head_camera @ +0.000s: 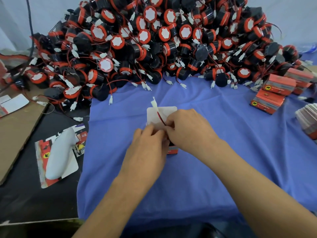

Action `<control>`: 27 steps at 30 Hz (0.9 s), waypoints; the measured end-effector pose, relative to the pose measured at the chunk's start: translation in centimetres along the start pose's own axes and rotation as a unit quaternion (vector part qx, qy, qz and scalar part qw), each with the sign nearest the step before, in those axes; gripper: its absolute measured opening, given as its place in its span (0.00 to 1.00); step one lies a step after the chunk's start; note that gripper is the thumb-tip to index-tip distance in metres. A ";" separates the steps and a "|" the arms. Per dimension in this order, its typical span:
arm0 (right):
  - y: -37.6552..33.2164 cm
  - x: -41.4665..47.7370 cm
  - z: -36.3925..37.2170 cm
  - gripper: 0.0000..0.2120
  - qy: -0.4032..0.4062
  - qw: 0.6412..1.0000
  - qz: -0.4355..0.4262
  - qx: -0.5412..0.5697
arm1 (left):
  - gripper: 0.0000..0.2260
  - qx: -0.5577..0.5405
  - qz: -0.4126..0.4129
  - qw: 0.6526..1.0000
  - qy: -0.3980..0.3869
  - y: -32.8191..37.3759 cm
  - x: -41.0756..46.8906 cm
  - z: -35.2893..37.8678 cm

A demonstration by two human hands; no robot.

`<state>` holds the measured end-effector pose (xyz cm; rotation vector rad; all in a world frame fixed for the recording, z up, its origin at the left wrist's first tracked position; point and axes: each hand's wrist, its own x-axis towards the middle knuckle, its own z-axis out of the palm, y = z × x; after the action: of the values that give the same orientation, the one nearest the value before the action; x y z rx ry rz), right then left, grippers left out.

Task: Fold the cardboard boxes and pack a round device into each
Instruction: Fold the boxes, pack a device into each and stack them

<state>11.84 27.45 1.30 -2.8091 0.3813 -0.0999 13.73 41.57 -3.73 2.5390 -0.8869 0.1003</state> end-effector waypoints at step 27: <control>-0.9 -0.2 3.1 0.07 0.110 0.991 -0.027 0.064 | 0.15 -0.019 0.027 0.998 0.049 -0.4 -2.2 2.0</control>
<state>12.24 29.18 -1.33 -2.6883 0.3356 -0.4335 12.05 42.23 -6.13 2.4529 -0.9109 0.2193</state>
